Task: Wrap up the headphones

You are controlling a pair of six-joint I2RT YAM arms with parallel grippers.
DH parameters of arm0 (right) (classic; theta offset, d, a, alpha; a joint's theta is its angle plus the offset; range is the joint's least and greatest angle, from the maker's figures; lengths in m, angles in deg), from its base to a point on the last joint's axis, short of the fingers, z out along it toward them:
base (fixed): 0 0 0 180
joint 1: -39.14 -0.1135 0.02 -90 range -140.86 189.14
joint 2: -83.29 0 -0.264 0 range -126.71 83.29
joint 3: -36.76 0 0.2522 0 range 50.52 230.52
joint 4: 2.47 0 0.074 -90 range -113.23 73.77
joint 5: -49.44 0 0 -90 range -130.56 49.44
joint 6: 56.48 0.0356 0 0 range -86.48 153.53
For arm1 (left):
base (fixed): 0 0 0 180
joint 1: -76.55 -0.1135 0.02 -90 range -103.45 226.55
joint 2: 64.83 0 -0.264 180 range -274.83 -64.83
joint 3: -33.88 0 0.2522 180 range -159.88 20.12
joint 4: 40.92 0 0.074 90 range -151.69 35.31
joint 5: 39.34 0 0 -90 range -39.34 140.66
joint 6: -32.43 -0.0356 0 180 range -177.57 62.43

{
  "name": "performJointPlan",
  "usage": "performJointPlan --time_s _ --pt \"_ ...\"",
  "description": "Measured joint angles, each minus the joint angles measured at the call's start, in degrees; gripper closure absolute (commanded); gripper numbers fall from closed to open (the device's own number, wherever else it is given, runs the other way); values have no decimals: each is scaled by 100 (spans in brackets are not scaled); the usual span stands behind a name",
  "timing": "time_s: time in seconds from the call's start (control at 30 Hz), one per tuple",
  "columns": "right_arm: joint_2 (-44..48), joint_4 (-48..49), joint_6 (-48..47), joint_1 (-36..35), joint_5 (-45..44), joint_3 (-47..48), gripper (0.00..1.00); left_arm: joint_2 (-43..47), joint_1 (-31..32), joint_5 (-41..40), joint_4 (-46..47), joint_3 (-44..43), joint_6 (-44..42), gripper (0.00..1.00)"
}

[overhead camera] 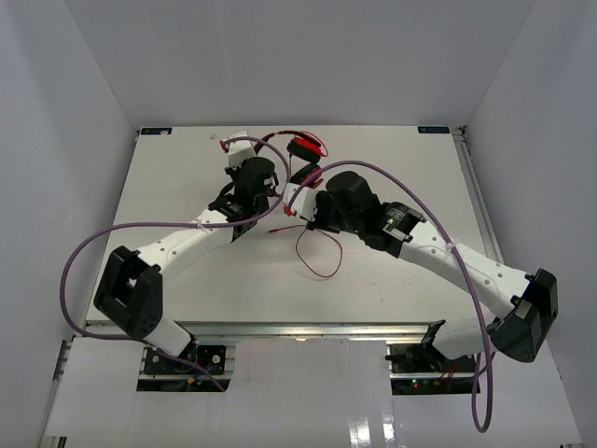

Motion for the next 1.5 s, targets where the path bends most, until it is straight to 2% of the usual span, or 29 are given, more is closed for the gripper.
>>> performJointPlan --time_s 0.23,0.33,0.4,0.53,0.67,0.97,1.2,1.5 --pt "-2 140 -1487 -175 -1854 20 92 -135 150 1185 -156 427 -460 100" --pt "-4 335 -1902 -109 -2250 -11 92 -67 181 1741 -90 617 -699 100" --pt "11 541 -2078 -41 -2352 -61 87 28 189 2143 -14 778 -903 100" --pt "79 886 -2242 254 -2226 -204 76 367 187 2985 179 1200 -1261 100" --pt "249 1087 -2181 718 -1828 -354 73 758 187 3652 334 1552 -1564 100" --pt "687 1120 -1824 1279 -866 -581 62 1124 191 3998 368 1585 -2273 100" --pt "761 1120 -1823 1381 -658 -585 61 1125 188 4103 22 1585 -3050 100" --pt "759 1144 -2034 1492 -649 -671 62 1216 187 5048 -136 1601 -3287 100"
